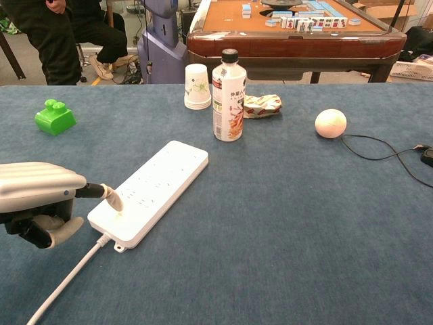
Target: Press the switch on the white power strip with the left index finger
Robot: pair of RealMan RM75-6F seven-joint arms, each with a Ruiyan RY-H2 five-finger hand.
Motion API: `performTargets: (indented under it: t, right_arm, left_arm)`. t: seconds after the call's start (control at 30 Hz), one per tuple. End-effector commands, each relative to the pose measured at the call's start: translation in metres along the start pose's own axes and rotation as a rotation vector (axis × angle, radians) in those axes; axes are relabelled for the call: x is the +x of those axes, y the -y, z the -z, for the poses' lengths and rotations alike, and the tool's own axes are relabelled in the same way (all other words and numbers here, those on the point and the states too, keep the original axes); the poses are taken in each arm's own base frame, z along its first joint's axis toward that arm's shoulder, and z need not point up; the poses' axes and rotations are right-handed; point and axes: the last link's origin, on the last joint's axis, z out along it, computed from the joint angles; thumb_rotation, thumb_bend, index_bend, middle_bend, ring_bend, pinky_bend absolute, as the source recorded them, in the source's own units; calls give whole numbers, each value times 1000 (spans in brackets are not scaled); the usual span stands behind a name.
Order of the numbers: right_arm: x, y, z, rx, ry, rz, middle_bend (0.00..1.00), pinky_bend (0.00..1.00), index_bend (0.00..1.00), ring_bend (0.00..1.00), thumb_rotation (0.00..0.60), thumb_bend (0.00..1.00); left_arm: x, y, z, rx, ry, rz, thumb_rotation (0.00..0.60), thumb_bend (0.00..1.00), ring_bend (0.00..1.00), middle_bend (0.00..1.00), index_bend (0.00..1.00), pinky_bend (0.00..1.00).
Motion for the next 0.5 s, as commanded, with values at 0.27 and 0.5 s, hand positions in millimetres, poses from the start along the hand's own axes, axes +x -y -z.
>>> performTargets:
  t: [0.27,0.5]
  right_arm:
    - [0,0,0,0,2,2,371,602,246,362,600,31]
    - [-1,1,-1,1,6,5,371,602,246,362,600,31]
  left_arm:
    - [-1,1,-2,11,14,-3,600,674,1000,1000,207,1000]
    - [-2,0,-3,11,18,-11,600,674,1000,1000,208,1000]
